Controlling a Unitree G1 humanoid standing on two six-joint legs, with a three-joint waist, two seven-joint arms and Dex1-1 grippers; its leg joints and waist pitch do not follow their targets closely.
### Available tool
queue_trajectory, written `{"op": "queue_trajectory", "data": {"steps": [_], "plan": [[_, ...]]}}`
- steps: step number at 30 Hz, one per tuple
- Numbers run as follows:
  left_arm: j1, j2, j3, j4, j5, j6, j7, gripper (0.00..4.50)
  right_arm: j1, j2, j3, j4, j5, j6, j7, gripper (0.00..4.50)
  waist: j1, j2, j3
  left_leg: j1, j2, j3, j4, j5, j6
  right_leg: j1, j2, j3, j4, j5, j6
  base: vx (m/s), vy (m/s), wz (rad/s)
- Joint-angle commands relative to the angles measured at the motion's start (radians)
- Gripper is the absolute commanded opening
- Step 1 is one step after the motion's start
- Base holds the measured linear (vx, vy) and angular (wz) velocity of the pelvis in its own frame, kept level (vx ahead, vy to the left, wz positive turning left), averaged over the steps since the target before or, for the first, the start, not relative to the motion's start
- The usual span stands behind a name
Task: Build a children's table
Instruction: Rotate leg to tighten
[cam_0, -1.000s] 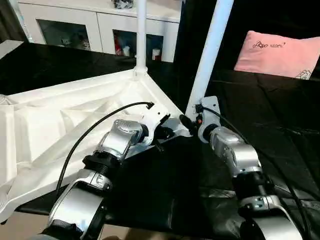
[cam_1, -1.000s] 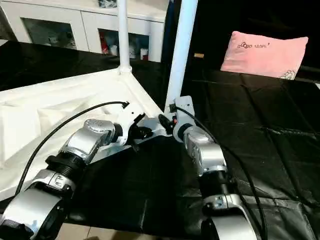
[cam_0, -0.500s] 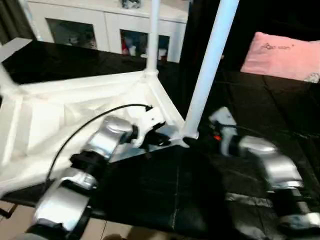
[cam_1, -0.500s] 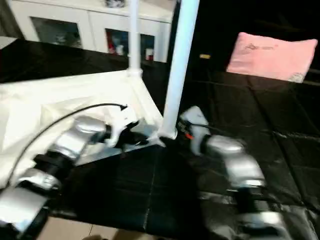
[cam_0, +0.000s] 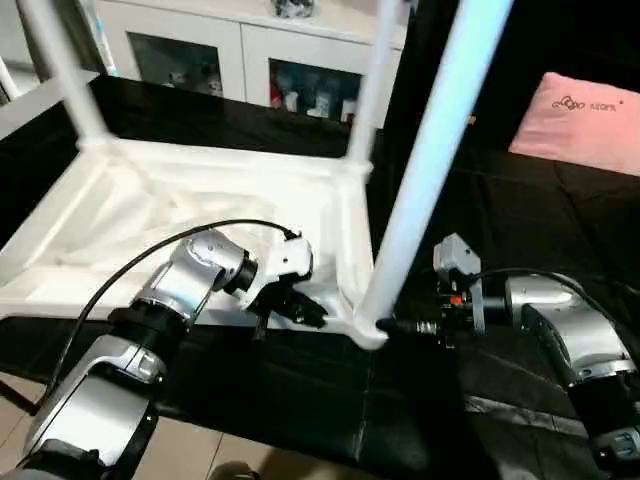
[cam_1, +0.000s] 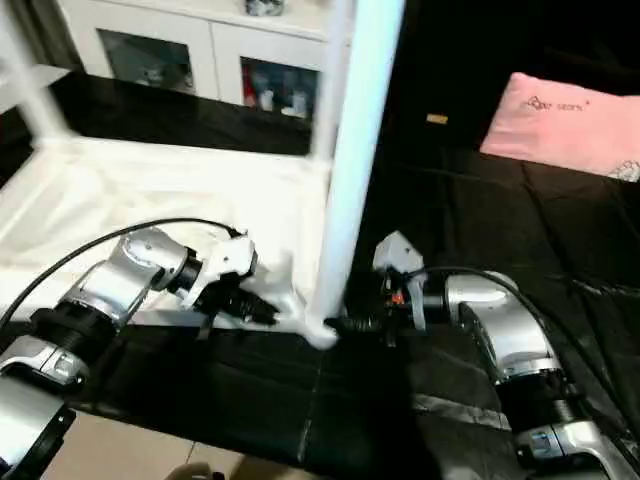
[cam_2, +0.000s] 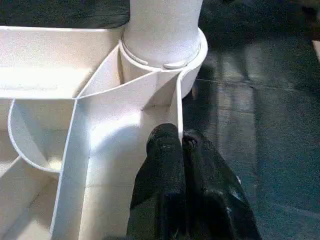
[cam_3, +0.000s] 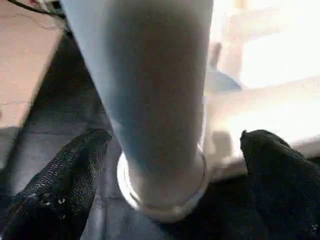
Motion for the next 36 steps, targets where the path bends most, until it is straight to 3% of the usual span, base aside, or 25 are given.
{"op": "queue_trajectory", "data": {"steps": [1,4,9,20,21,26,31,36], "plan": [[-0.007,-0.012,-0.027,-0.047,-0.004,-0.033,-0.058,0.0,-0.021,-0.002,0.001,0.016,0.021,-0.013,0.035,4.31,-0.004,0.008,-0.071,0.011,0.036,-0.003,-0.06,-0.158,0.054,0.06,-0.099,0.061,-0.083,-0.256,-0.149,0.0,0.0,0.0],[-0.006,-0.008,-0.039,-0.057,-0.003,-0.046,-0.081,0.0,-0.031,0.002,0.027,0.04,0.024,-0.024,0.085,4.21,-0.002,0.008,-0.071,0.01,0.036,-0.004,-0.06,-0.153,0.049,0.059,-0.099,0.059,-0.084,-0.271,-0.141,0.0,0.0,0.0],[-0.01,-0.004,-0.049,-0.058,-0.005,-0.059,-0.093,0.0,-0.045,0.002,0.053,0.06,0.028,-0.012,0.139,3.75,0.006,0.008,-0.074,0.008,0.037,-0.004,-0.059,-0.13,0.053,0.059,-0.098,0.058,-0.076,-0.216,-0.155,0.0,0.0,0.0],[-0.009,-0.001,-0.052,-0.051,-0.001,-0.073,-0.093,0.0,-0.058,0.006,0.065,0.087,0.036,-0.007,0.184,2.95,0.007,0.005,-0.075,0.006,0.037,-0.004,-0.058,-0.128,0.051,0.061,-0.098,0.057,-0.076,-0.225,-0.147,0.0,0.0,0.0],[-0.009,-0.002,-0.051,-0.05,-0.001,-0.071,-0.088,0.0,-0.058,0.008,0.064,0.087,0.036,-0.008,0.184,2.76,0.007,0.009,-0.075,0.007,0.036,-0.004,-0.059,-0.129,0.05,0.06,-0.098,0.057,-0.076,-0.23,-0.146,0.0,0.0,0.0],[-0.011,-0.004,-0.049,-0.039,0.006,-0.074,-0.071,0.0,-0.053,0.014,0.064,0.081,0.041,-0.002,0.181,2.42,0.007,0.01,-0.076,0.006,0.036,-0.004,-0.058,-0.129,0.047,0.061,-0.098,0.057,-0.077,-0.226,-0.147,0.0,0.0,0.0],[-0.015,-0.044,-0.004,-0.034,-0.011,0.011,0.031,0.0,-0.005,0.046,0.033,-0.008,0.066,0.075,0.071,2.21,0.005,0.012,-0.072,0.009,0.037,-0.005,-0.062,-0.141,0.038,0.059,-0.097,0.057,-0.079,-0.244,-0.14,0.0,0.0,0.0],[-0.02,-0.099,0.037,-0.035,-0.022,0.097,0.152,0.0,0.028,0.102,0.007,-0.04,0.024,0.097,-0.11,2.1,0.002,0.012,-0.07,0.011,0.029,-0.007,-0.063,-0.177,0.023,0.059,-0.099,0.054,-0.095,-0.363,-0.099,0.0,0.0,0.0]]}}
